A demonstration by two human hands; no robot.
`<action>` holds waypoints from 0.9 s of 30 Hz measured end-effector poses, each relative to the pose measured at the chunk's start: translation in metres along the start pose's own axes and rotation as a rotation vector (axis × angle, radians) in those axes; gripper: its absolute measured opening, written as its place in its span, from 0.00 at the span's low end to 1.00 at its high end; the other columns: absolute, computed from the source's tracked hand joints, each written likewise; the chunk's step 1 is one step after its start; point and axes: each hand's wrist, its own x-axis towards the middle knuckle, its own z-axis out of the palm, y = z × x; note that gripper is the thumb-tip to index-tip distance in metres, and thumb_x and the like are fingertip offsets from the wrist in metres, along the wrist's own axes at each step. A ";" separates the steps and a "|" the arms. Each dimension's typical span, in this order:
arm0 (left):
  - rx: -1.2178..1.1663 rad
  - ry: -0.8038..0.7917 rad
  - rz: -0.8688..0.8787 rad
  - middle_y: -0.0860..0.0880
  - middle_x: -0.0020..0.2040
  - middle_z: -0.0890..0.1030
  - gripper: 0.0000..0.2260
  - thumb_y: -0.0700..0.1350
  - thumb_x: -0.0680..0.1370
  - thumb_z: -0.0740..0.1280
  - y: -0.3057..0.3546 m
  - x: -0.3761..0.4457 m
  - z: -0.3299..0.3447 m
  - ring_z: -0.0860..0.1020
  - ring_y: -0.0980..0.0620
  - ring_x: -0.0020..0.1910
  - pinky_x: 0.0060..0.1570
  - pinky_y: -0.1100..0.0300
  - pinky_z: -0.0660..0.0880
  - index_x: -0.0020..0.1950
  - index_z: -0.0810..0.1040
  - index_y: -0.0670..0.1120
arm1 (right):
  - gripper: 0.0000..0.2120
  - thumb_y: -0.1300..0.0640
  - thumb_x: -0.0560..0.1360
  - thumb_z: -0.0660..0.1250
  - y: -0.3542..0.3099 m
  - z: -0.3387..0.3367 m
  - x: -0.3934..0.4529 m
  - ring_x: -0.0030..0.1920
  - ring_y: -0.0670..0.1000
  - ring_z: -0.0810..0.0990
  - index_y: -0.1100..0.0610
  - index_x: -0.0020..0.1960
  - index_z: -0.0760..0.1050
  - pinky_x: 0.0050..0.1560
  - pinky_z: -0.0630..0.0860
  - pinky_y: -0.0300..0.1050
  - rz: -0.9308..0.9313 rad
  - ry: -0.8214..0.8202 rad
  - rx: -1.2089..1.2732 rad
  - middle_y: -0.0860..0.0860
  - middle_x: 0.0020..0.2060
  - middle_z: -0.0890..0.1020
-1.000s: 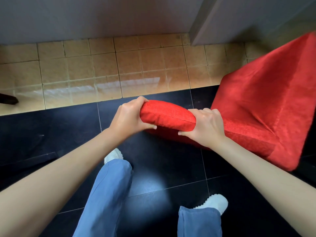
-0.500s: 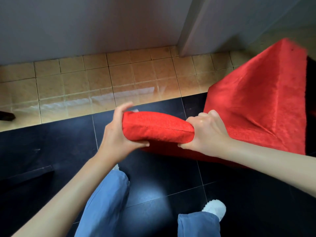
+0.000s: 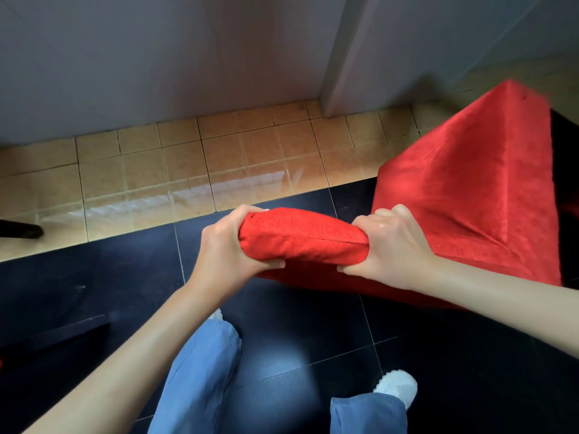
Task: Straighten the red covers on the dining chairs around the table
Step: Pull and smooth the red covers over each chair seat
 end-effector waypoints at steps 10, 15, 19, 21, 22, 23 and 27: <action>0.088 -0.052 0.199 0.58 0.49 0.81 0.32 0.43 0.53 0.84 0.081 0.025 -0.011 0.79 0.58 0.48 0.50 0.75 0.67 0.54 0.80 0.45 | 0.27 0.43 0.55 0.81 0.018 -0.052 -0.023 0.32 0.58 0.77 0.63 0.37 0.75 0.38 0.65 0.48 0.082 0.125 0.016 0.54 0.29 0.77; 0.095 -0.060 0.317 0.62 0.50 0.79 0.35 0.49 0.52 0.84 0.125 0.037 -0.015 0.77 0.61 0.51 0.55 0.63 0.72 0.57 0.78 0.51 | 0.26 0.43 0.57 0.80 0.031 -0.083 -0.033 0.33 0.58 0.78 0.63 0.38 0.75 0.40 0.69 0.51 0.130 0.184 0.028 0.53 0.30 0.78; 0.094 -0.191 0.217 0.61 0.61 0.74 0.50 0.44 0.51 0.84 0.114 0.046 -0.019 0.73 0.62 0.62 0.62 0.60 0.68 0.68 0.67 0.60 | 0.25 0.43 0.56 0.79 0.041 -0.098 -0.042 0.31 0.58 0.77 0.62 0.36 0.74 0.39 0.68 0.50 0.108 0.196 0.012 0.53 0.28 0.77; 0.104 -0.212 0.181 0.66 0.50 0.79 0.42 0.38 0.51 0.84 0.101 0.045 -0.016 0.74 0.70 0.52 0.52 0.69 0.71 0.63 0.75 0.55 | 0.25 0.44 0.55 0.80 0.041 -0.099 -0.048 0.30 0.58 0.77 0.62 0.35 0.74 0.38 0.68 0.50 0.093 0.195 0.006 0.53 0.27 0.77; 0.123 -0.206 0.190 0.69 0.43 0.79 0.36 0.38 0.52 0.84 0.097 0.045 -0.013 0.74 0.74 0.45 0.46 0.74 0.70 0.58 0.79 0.52 | 0.25 0.45 0.55 0.81 0.041 -0.099 -0.050 0.30 0.58 0.77 0.62 0.35 0.74 0.37 0.68 0.50 0.091 0.199 0.001 0.53 0.27 0.77; 0.140 -0.201 0.190 0.71 0.39 0.79 0.32 0.39 0.52 0.84 0.096 0.045 -0.012 0.74 0.75 0.41 0.41 0.77 0.69 0.53 0.81 0.50 | 0.25 0.45 0.55 0.81 0.041 -0.099 -0.050 0.30 0.58 0.77 0.62 0.35 0.74 0.37 0.68 0.50 0.093 0.200 -0.001 0.53 0.27 0.77; 0.116 -0.195 0.167 0.69 0.36 0.78 0.29 0.41 0.51 0.84 0.103 0.045 -0.012 0.74 0.71 0.34 0.35 0.76 0.67 0.40 0.74 0.62 | 0.25 0.44 0.56 0.80 0.045 -0.104 -0.050 0.33 0.58 0.78 0.62 0.37 0.75 0.39 0.66 0.49 0.092 0.200 0.002 0.53 0.29 0.78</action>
